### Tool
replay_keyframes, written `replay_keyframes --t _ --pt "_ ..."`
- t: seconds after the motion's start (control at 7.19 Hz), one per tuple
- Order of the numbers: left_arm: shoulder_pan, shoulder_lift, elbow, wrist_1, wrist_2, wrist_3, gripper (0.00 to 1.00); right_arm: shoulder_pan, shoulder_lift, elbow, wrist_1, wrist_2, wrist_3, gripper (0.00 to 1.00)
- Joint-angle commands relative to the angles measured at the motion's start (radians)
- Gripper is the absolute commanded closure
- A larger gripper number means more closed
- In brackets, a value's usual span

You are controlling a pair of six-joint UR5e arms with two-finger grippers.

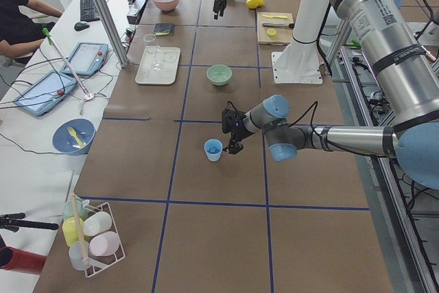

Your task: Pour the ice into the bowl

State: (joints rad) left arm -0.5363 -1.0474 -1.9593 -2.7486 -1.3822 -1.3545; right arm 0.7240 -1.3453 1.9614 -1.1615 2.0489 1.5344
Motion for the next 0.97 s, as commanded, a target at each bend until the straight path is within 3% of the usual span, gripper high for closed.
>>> replay_keyframes --t 0.0,0.14,0.56,0.83 --pt "0.301 0.004 0.008 0.044 0.405 -0.180 0.00 0.000 -0.005 0.017 -0.001 -0.003 0.001 0.00" --pt "0.362 0.003 0.028 0.096 0.540 -0.211 0.00 0.000 -0.006 0.017 -0.001 -0.004 0.001 0.00" --pt "0.423 -0.087 0.202 0.106 0.774 -0.316 0.00 -0.001 -0.008 0.014 -0.001 -0.004 0.001 0.00" --pt "0.421 -0.138 0.282 0.106 0.830 -0.301 0.00 -0.003 -0.008 0.014 -0.001 -0.003 0.001 0.00"
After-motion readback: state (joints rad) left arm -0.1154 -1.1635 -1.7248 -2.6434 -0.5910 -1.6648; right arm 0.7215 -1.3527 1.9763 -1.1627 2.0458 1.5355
